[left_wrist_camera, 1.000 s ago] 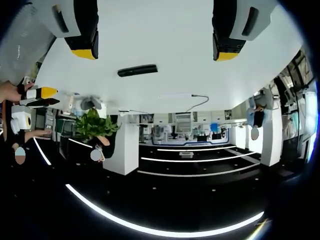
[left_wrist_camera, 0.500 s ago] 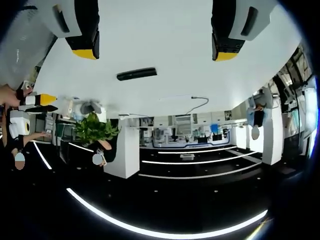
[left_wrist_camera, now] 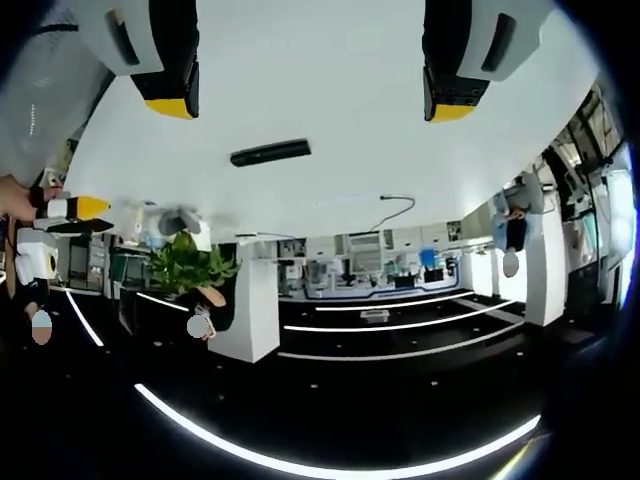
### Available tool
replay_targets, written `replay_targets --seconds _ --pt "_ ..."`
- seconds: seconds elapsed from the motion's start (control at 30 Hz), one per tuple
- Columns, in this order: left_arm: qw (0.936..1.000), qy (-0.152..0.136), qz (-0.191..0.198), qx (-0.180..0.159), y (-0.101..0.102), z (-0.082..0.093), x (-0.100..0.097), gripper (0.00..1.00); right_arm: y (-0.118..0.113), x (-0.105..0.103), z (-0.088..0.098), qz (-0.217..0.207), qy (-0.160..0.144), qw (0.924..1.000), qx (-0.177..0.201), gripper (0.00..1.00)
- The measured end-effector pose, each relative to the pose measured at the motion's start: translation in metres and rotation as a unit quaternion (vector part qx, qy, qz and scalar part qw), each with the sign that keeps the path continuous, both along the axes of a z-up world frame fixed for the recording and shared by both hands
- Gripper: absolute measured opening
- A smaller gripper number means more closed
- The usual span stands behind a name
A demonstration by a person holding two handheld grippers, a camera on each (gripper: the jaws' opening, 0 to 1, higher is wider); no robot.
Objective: Press the specified remote control buttons in sequence, fully releasing each button before pressing the next.
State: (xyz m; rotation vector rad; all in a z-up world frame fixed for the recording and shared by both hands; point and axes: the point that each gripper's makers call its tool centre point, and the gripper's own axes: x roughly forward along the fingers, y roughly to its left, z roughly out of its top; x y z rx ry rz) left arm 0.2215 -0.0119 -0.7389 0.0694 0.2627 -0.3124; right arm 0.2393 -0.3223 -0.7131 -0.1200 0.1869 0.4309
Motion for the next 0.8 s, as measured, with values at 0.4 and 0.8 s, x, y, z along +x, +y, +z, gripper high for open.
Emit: replay_targets --seconds 0.4,0.8 --pt "0.9997 0.018 -0.012 0.008 -0.004 -0.007 -0.001 0.95 -0.002 0.0 -0.004 -0.011 0.011 0.9998 -0.012 0.69" --pt "0.9992 0.035 -0.02 0.007 -0.008 -0.012 -0.004 0.94 -0.009 -0.004 0.009 -0.023 -0.008 0.9996 0.013 0.66"
